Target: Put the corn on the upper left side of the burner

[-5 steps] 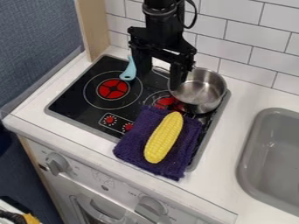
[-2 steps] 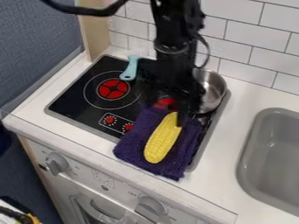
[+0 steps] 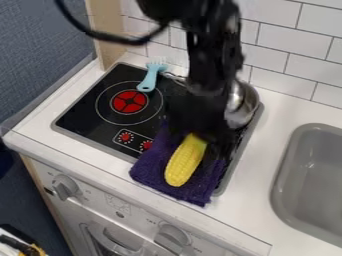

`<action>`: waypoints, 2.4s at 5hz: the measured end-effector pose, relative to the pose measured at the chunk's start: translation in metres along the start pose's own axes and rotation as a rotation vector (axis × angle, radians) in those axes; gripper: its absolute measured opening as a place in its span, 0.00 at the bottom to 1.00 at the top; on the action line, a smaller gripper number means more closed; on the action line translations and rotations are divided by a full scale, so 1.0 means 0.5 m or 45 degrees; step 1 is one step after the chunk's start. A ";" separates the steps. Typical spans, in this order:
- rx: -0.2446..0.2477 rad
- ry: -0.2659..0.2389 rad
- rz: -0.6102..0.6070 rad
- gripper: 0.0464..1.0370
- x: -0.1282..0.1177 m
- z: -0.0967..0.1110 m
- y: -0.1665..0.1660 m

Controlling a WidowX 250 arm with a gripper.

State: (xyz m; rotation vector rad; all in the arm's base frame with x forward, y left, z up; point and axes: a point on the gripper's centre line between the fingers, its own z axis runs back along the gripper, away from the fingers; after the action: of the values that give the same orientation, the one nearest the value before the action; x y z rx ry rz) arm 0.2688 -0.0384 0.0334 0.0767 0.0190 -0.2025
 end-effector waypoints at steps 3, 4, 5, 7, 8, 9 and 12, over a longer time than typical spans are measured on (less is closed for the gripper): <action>0.003 0.046 -0.037 0.63 -0.009 -0.014 -0.015; -0.011 -0.036 -0.029 0.63 -0.009 0.034 0.003; -0.004 -0.068 0.132 0.63 -0.011 0.072 0.102; 0.034 -0.027 0.302 0.63 0.047 0.029 0.306; 0.049 0.009 0.334 0.63 0.086 -0.022 0.406; 0.063 0.028 0.349 0.63 0.117 -0.050 0.475; 0.042 0.068 0.375 0.63 0.144 -0.072 0.481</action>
State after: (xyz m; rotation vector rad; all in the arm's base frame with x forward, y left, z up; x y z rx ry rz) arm 0.3873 0.1847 0.0134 0.1170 0.0570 0.0937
